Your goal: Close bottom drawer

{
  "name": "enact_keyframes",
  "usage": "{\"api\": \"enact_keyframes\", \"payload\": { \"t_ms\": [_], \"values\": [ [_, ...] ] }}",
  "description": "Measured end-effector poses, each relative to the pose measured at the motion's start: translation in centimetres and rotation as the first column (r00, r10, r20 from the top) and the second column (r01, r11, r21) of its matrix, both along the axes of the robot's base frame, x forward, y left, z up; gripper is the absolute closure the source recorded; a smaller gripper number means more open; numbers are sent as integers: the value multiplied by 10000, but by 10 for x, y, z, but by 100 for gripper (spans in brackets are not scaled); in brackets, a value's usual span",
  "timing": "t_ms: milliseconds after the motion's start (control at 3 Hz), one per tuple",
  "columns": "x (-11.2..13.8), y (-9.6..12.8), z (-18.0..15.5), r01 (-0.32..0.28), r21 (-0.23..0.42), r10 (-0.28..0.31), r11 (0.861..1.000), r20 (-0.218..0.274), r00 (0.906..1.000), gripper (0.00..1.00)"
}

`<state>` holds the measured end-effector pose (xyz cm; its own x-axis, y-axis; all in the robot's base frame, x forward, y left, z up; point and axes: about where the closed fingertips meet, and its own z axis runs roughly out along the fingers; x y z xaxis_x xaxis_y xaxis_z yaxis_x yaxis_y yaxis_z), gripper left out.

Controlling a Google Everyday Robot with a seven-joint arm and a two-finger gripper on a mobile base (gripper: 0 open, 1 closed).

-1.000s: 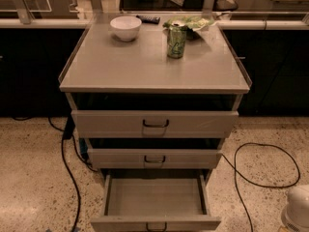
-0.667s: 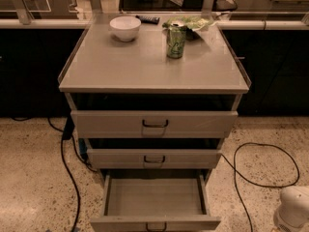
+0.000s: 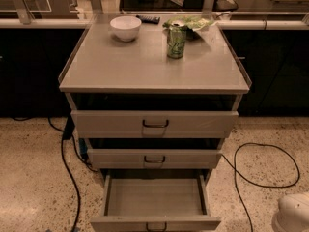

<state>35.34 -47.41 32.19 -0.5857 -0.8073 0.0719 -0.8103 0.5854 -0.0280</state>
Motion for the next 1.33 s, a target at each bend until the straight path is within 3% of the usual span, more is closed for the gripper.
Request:
{"api": "enact_keyframes", "payload": {
  "t_ms": [333,667,1333],
  "values": [
    [-15,11,-6,-1065,-38,1066,9943,553,9928,0],
    [-22,22,-21,-1831,-153,1837,9830,659,9808,0],
    [-15,48,-71,-2236,257,2236,9744,31,9747,0]
  ]
}}
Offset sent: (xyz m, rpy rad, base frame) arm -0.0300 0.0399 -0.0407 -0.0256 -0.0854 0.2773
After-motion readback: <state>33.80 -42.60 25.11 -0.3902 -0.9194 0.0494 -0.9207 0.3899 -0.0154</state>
